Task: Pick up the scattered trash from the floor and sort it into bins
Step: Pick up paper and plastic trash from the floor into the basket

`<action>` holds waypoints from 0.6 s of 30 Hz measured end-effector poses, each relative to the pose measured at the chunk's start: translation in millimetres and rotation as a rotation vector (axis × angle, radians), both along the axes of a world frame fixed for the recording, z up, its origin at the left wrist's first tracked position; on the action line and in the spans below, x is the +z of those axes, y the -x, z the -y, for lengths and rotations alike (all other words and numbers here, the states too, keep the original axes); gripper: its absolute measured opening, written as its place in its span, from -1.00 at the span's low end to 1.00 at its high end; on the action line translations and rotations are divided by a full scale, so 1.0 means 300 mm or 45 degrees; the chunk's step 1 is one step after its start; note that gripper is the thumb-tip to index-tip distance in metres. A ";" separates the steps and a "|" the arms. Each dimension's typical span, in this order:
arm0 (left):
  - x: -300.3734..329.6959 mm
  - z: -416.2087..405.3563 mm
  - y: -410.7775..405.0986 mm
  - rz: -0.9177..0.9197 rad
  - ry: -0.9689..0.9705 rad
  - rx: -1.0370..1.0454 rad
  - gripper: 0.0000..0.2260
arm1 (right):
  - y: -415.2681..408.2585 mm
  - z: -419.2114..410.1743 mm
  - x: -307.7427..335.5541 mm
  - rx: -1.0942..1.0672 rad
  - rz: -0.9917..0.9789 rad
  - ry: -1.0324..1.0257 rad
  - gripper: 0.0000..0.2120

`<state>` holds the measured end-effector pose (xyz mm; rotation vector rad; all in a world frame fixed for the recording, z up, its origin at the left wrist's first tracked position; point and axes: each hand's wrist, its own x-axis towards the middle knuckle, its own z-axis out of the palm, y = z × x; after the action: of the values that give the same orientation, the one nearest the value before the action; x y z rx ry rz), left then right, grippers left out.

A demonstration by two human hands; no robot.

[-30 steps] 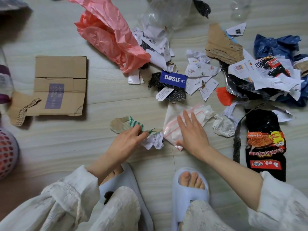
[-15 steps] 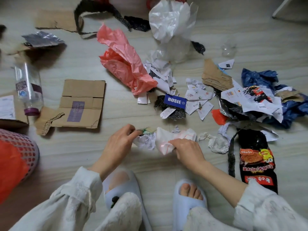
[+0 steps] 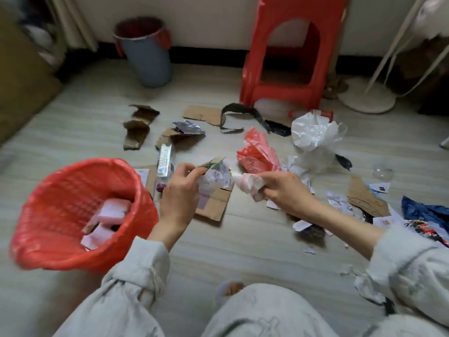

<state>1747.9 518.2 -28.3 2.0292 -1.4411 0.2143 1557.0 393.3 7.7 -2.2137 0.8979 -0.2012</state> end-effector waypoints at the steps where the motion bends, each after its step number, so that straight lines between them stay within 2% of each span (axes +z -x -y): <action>1: 0.028 -0.023 -0.040 -0.005 0.015 0.067 -0.69 | -0.054 -0.014 0.038 0.053 0.008 -0.005 -0.78; 5: 0.097 -0.159 -0.200 0.114 0.051 0.391 -0.72 | -0.272 -0.110 0.118 0.200 0.117 0.012 -0.79; 7: 0.082 -0.235 -0.276 0.127 -0.028 0.516 -0.71 | -0.355 -0.165 0.120 0.259 0.110 0.050 -0.81; 9: 0.046 -0.301 -0.341 0.032 -0.302 0.645 -0.68 | -0.415 -0.212 0.112 0.285 0.084 0.040 -0.80; 12: -0.025 -0.387 -0.394 -0.195 -0.876 0.826 -0.55 | -0.477 -0.258 0.094 0.306 0.088 0.005 -0.76; 14: -0.067 -0.422 -0.389 -0.229 -0.945 0.810 -0.51 | -0.500 -0.274 0.083 0.310 0.081 0.002 -0.77; 16: -0.110 -0.434 -0.377 -0.192 -0.817 0.689 -0.54 | -0.506 -0.278 0.066 0.303 0.077 0.009 -0.81; 18: -0.144 -0.434 -0.360 -0.306 -0.852 0.534 -0.53 | -0.487 -0.270 0.050 0.277 0.085 0.000 -0.83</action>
<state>1856.0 648.4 -71.6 2.7701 -0.9946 -0.3847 1703.0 474.5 22.8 -2.2713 0.6157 -0.1707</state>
